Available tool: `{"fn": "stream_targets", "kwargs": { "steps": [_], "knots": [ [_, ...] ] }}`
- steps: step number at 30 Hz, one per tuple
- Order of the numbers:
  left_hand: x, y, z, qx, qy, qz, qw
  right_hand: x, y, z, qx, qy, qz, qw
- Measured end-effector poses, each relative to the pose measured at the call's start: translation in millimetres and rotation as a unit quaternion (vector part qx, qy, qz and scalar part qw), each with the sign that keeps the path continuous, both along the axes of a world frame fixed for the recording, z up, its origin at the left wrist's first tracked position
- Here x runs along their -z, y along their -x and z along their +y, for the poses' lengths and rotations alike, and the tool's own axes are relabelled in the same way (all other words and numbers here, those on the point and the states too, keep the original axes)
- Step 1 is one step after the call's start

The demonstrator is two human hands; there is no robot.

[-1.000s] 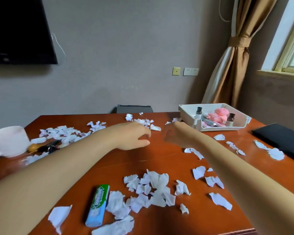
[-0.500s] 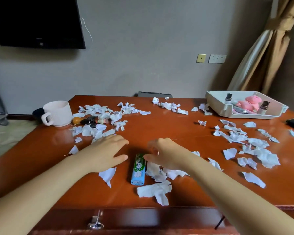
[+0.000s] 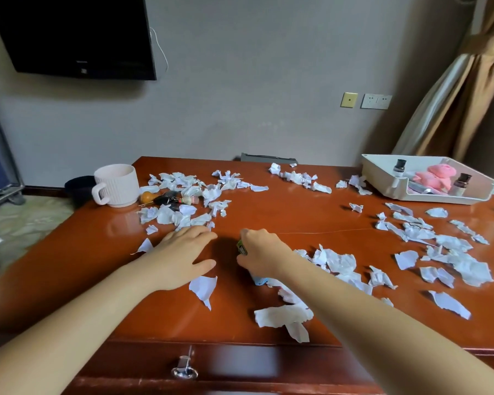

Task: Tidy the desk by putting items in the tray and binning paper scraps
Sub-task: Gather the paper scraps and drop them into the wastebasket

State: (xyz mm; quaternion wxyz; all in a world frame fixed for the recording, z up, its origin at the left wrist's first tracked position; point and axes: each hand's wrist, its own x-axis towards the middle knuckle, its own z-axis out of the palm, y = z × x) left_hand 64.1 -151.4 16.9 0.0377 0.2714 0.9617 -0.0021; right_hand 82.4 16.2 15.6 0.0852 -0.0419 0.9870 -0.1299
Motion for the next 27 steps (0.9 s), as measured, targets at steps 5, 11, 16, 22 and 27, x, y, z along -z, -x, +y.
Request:
{"fn": "stream_targets", "kwargs": {
  "steps": [5, 11, 16, 22, 27],
  "knots": [
    [-10, 26, -14, -0.026, -0.053, -0.026, 0.998, -14, 29, 3, 0.028, 0.054, 0.034, 0.998],
    [-17, 87, -21, -0.070, -0.037, 0.050, 0.996, -20, 63, 11, 0.048, 0.107, 0.057, 0.991],
    [-12, 128, -25, -0.128, -0.029, 0.099, 0.986, -19, 83, 20, 0.058, 0.100, 0.055, 0.992],
    [3, 156, -32, -0.174, 0.012, 0.090, 0.981, -21, 96, 32, 0.058, 0.092, 0.052, 0.993],
    [11, 162, -31, -0.193, 0.010, 0.116, 0.974, -19, 102, 39, 0.057, 0.079, 0.059, 0.993]
  ]
}}
